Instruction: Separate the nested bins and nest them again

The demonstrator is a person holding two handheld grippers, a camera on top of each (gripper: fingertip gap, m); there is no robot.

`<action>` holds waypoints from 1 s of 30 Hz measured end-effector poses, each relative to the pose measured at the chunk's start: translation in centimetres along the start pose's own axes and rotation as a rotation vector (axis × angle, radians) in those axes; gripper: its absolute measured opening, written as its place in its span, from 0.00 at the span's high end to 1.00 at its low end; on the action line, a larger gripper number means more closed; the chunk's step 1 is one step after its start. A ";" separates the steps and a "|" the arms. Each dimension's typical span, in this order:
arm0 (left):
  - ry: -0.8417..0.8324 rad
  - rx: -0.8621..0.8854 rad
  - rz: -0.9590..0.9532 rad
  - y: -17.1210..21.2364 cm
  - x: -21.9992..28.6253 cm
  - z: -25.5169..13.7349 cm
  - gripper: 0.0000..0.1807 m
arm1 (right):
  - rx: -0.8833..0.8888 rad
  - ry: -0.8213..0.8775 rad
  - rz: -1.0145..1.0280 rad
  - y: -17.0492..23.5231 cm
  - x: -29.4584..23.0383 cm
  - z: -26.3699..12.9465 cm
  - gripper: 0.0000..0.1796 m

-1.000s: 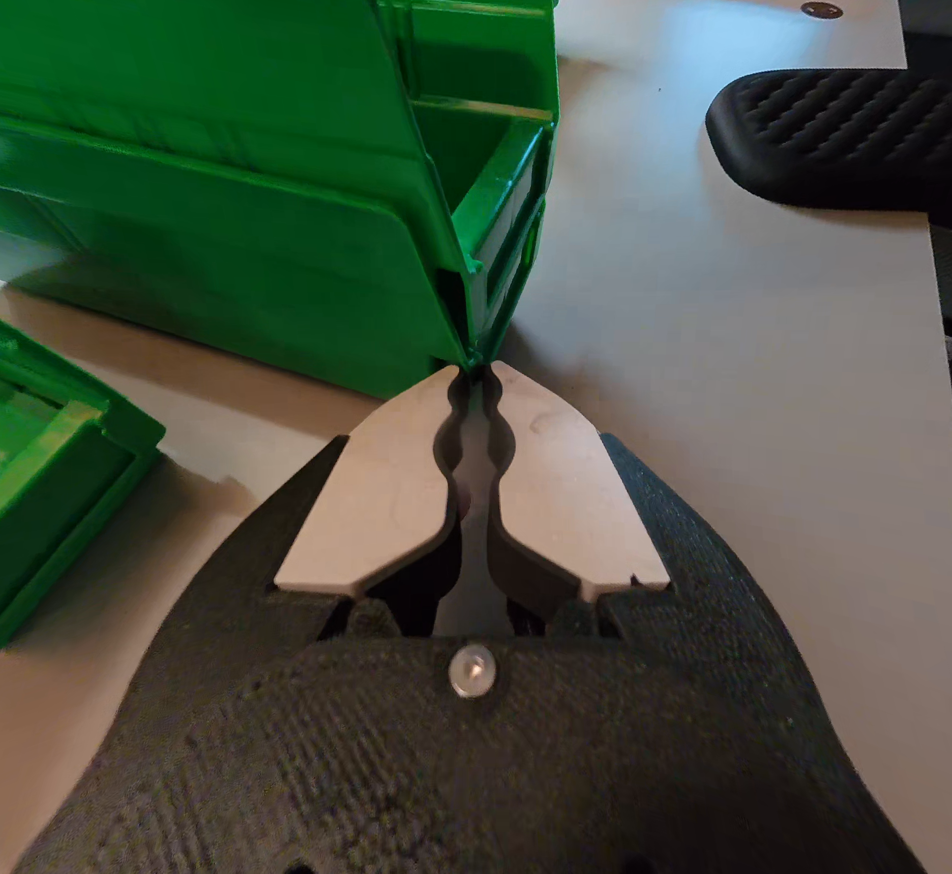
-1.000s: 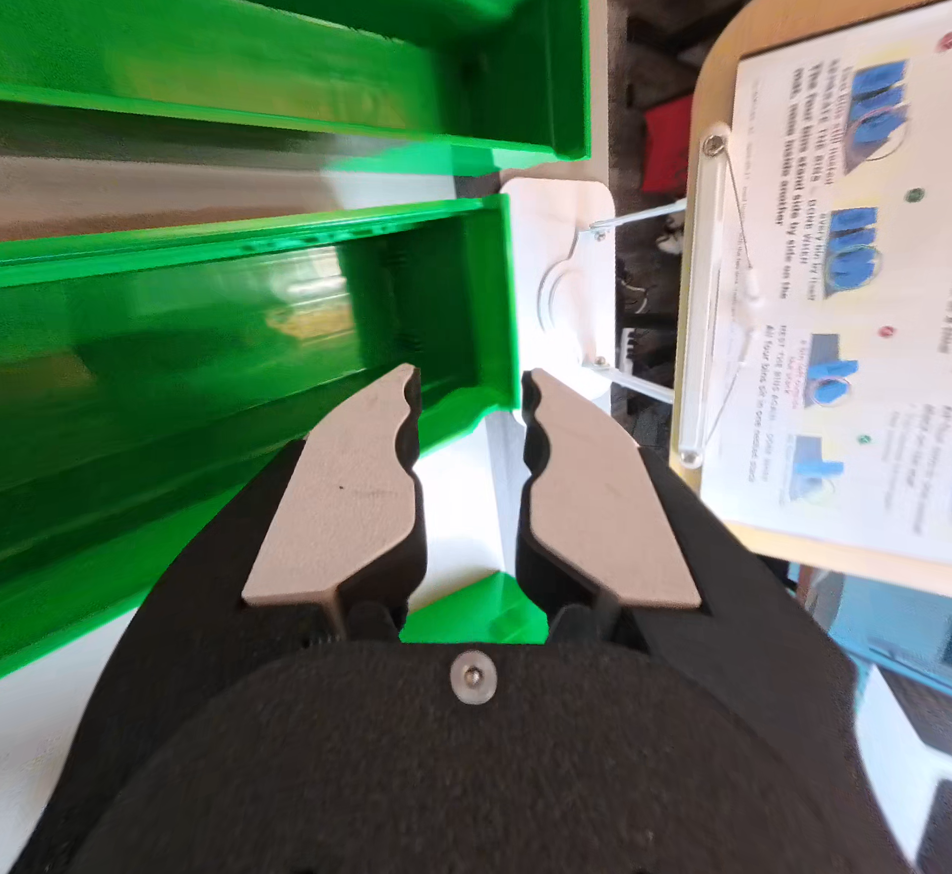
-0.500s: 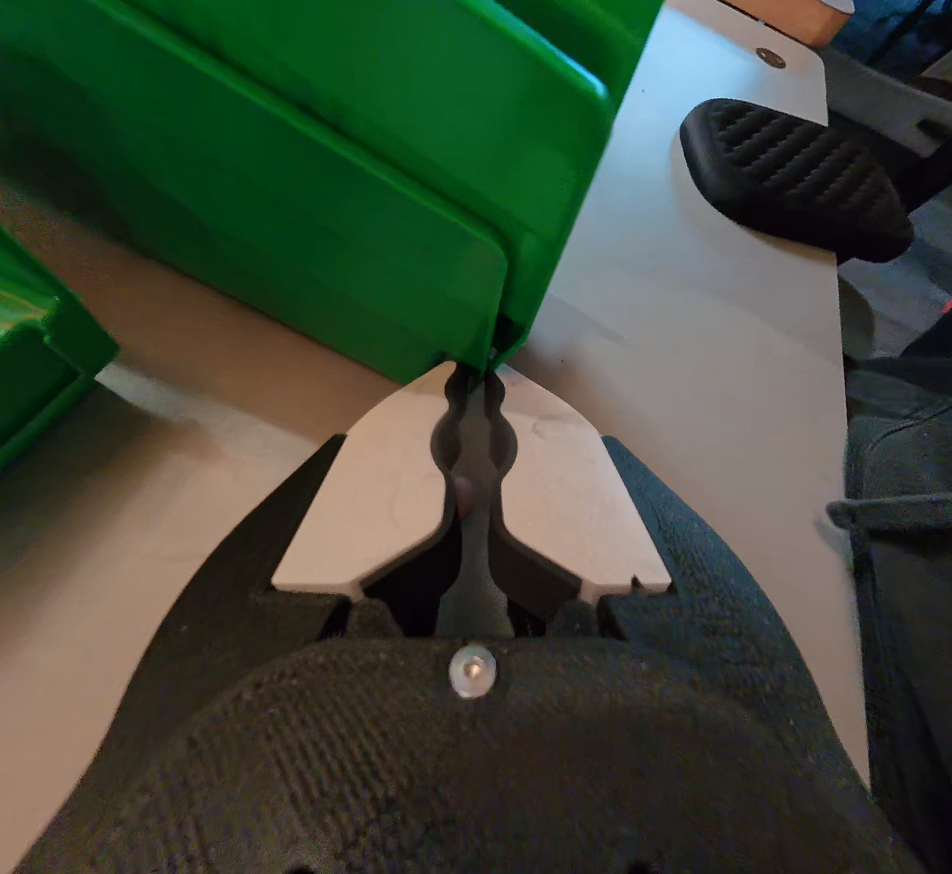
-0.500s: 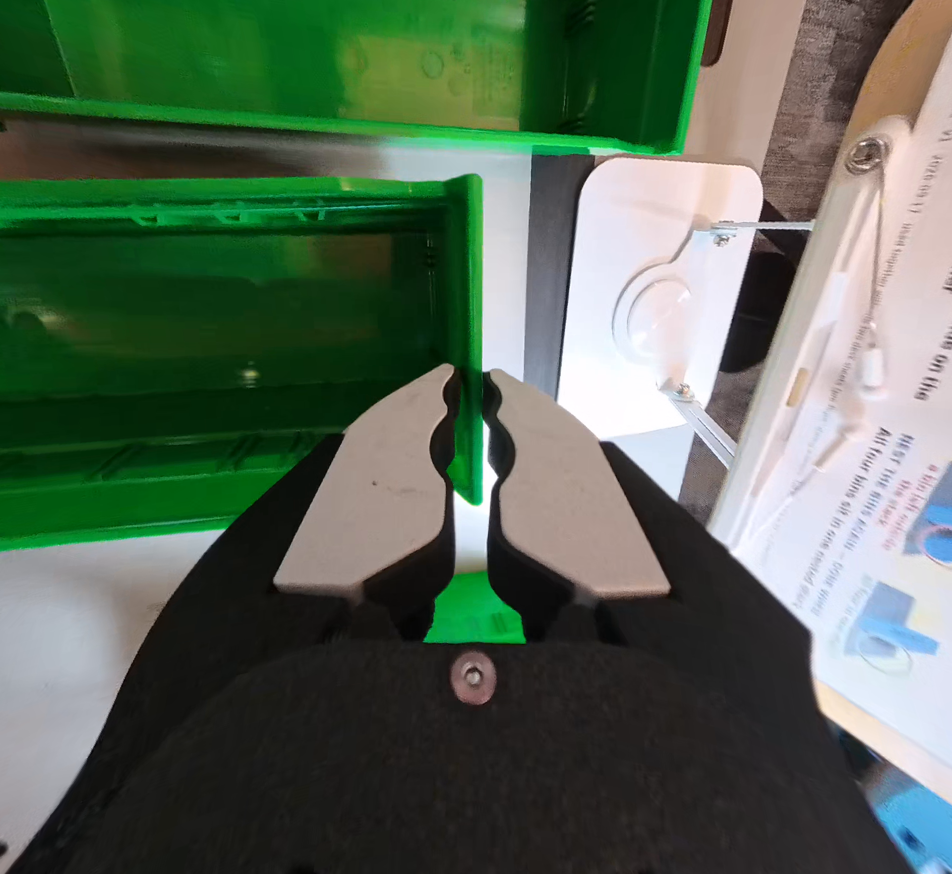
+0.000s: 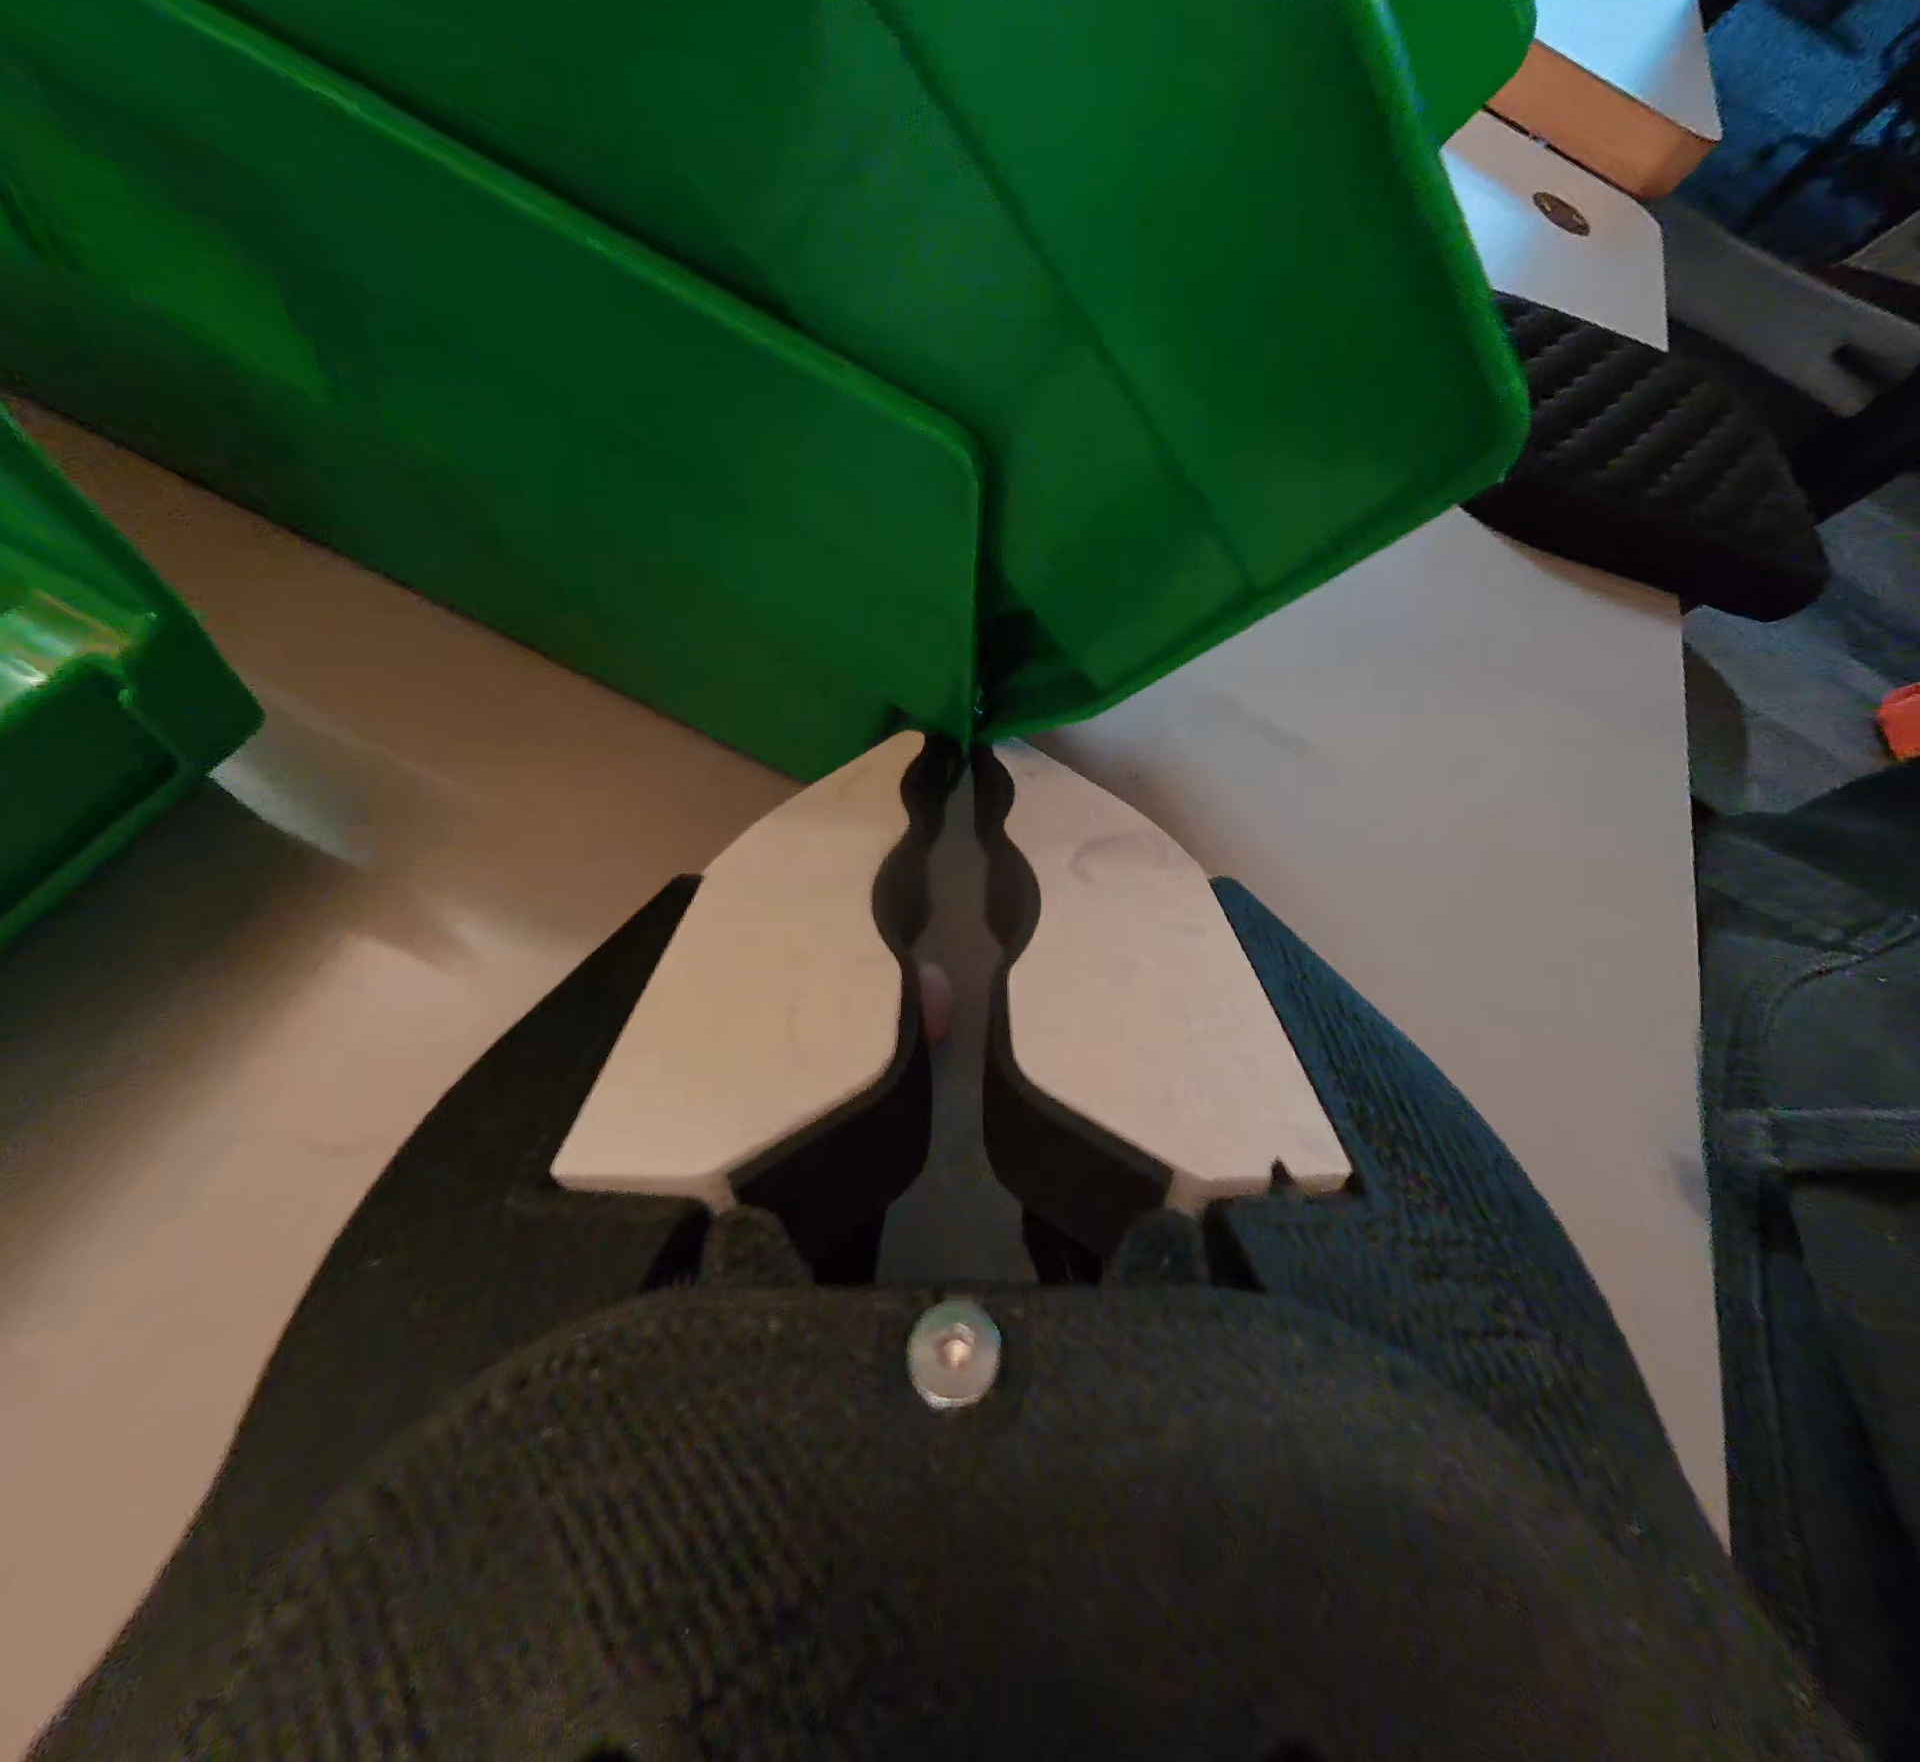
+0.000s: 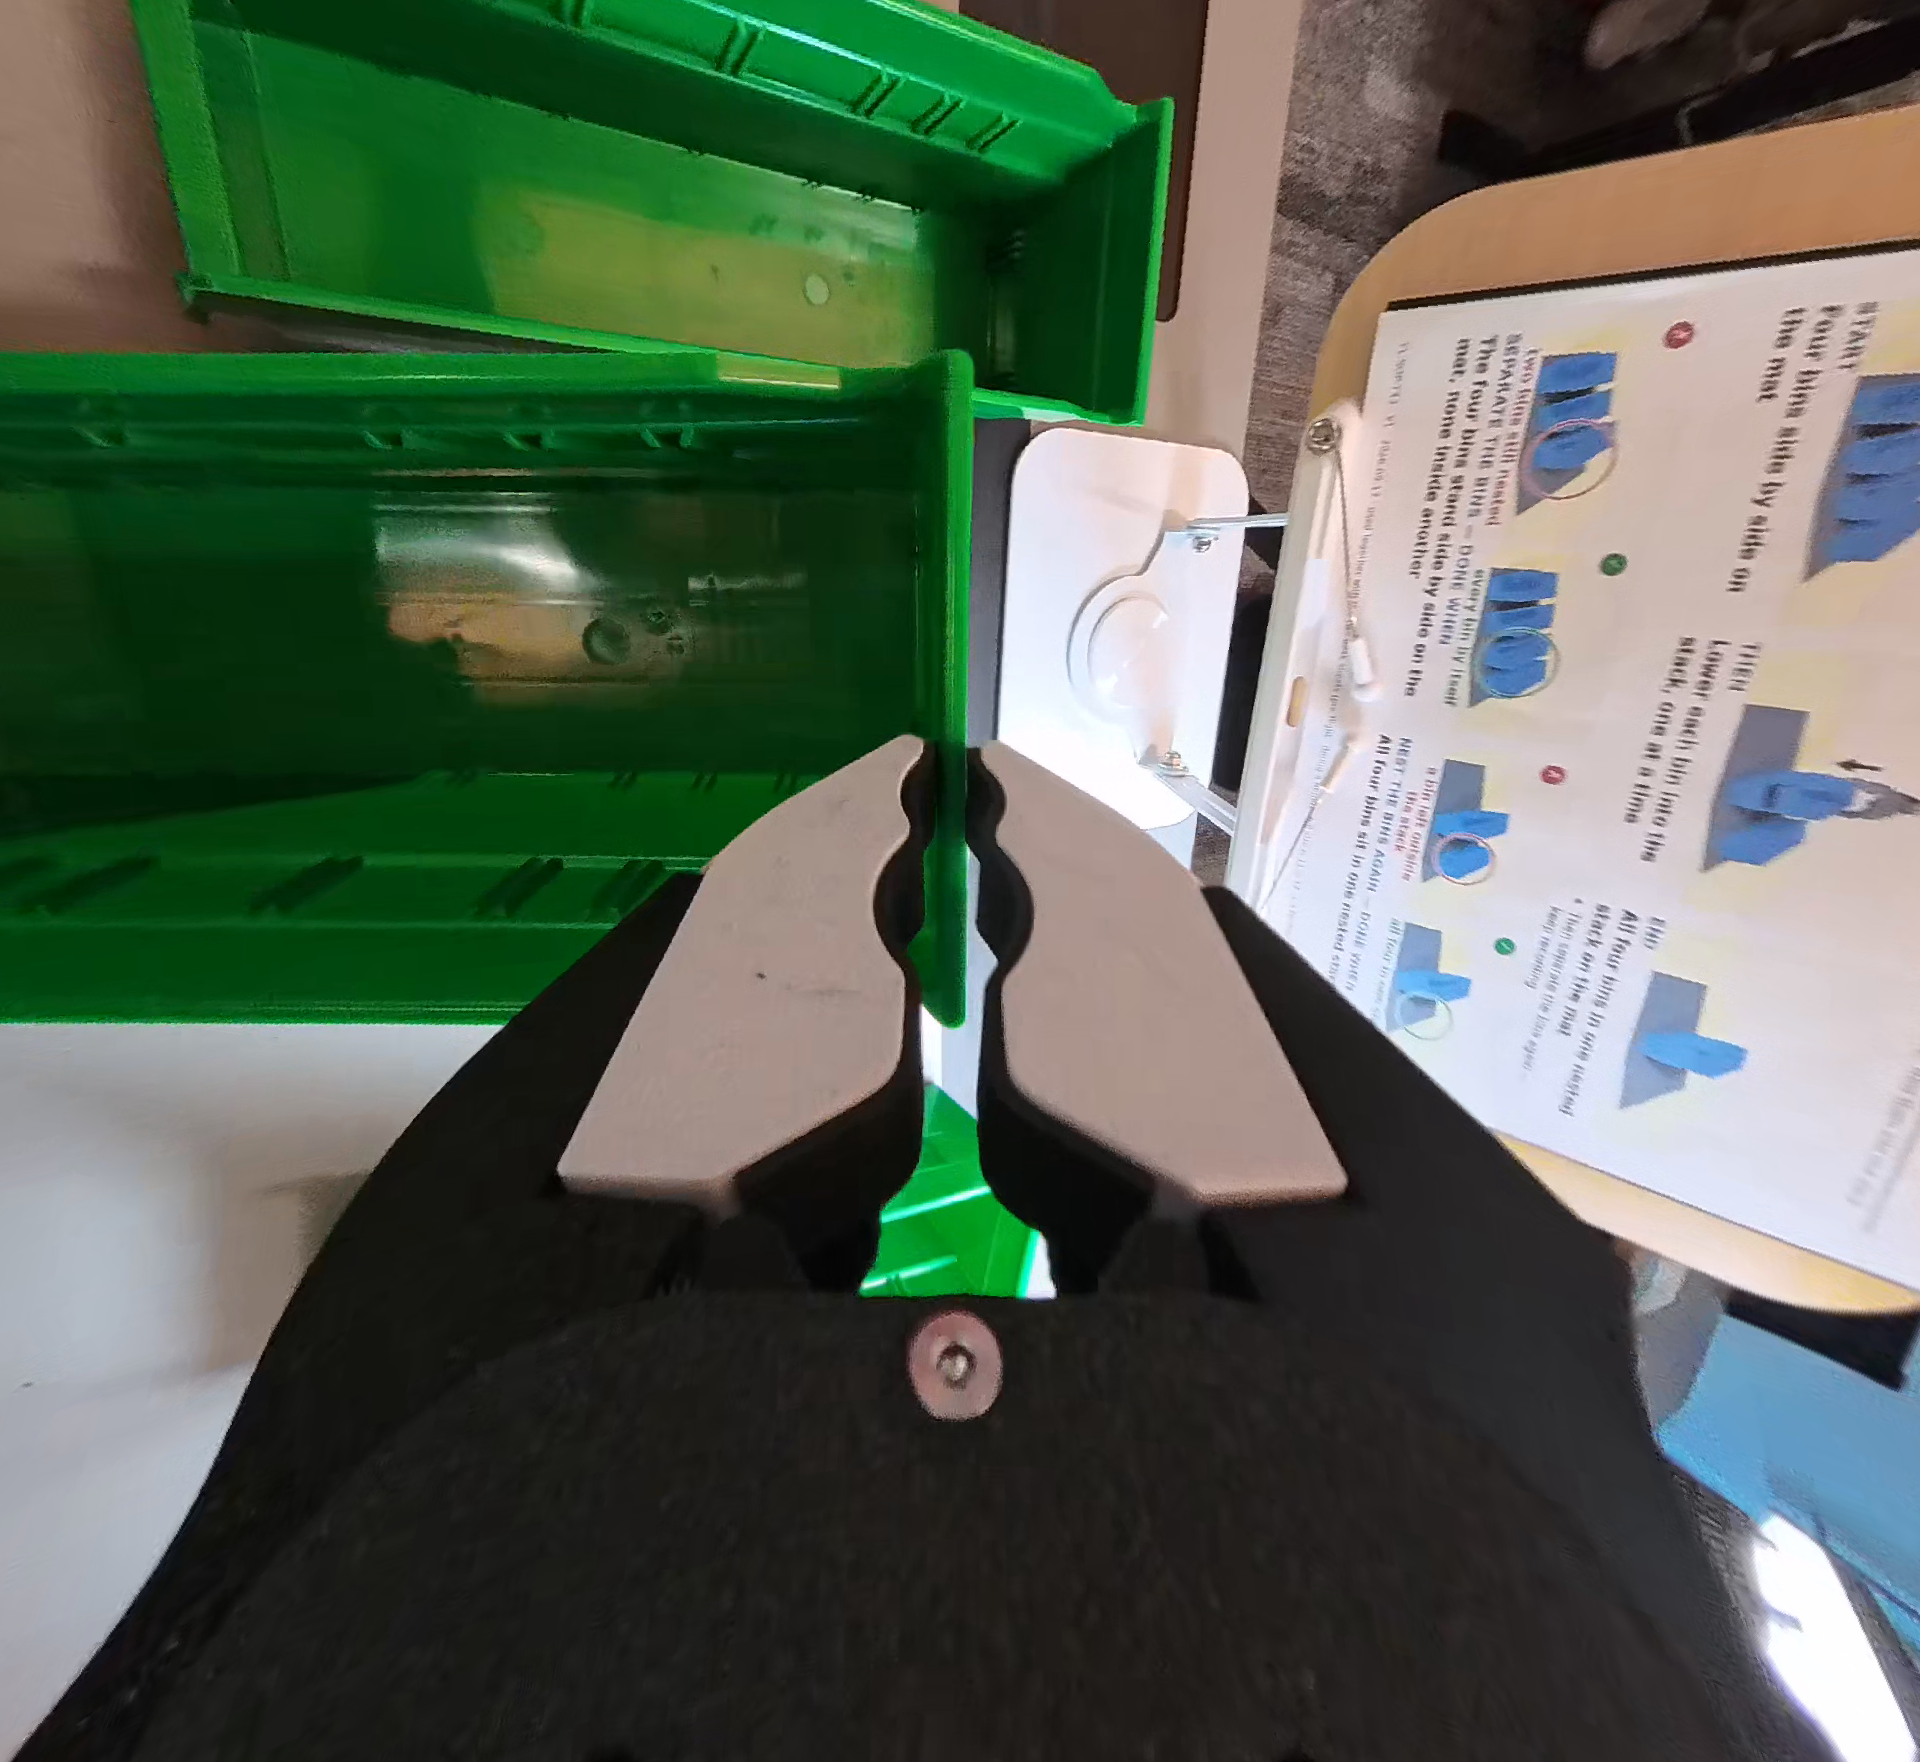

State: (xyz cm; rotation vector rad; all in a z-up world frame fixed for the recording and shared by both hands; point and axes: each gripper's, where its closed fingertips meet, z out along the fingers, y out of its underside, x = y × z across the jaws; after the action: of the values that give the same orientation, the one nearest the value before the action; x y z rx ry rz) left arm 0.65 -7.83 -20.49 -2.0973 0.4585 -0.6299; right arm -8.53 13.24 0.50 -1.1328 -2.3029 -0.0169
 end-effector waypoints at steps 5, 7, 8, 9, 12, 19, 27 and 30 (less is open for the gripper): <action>-0.074 0.016 0.062 -0.3 -1.0 -0.1 0.96 | 0.017 0.081 -0.021 -0.1 0.2 -1.4 0.97; -0.152 0.030 0.131 -0.5 -1.6 -0.6 0.86 | 0.012 0.113 -0.029 0.1 0.2 -1.4 0.97; -0.194 0.047 0.168 -0.7 -1.8 -0.9 0.82 | 0.012 0.122 -0.028 0.1 0.2 -1.3 0.97; -0.231 0.078 0.203 -1.2 -1.8 -1.4 0.79 | 0.009 0.125 -0.024 0.2 0.1 -1.3 0.97; -0.306 0.194 0.312 -3.1 -1.1 -3.0 0.76 | 0.011 0.142 -0.012 0.2 0.1 -1.4 0.97; -0.405 0.314 0.499 -5.8 0.7 -3.9 0.88 | -0.008 0.215 -0.003 0.0 0.5 -1.2 0.96; -0.554 0.335 0.756 -6.3 1.2 -4.0 0.92 | 0.005 0.416 0.027 1.1 0.9 -0.7 0.93; -0.568 0.336 0.857 -6.4 2.1 -3.7 0.93 | 0.014 0.449 0.033 1.8 0.4 -1.0 0.92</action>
State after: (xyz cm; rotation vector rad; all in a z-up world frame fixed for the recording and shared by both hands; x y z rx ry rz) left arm 0.72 -7.79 -12.85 -1.4607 0.7761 0.3611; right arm -6.92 14.43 1.08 -1.0367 -1.8835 -0.2202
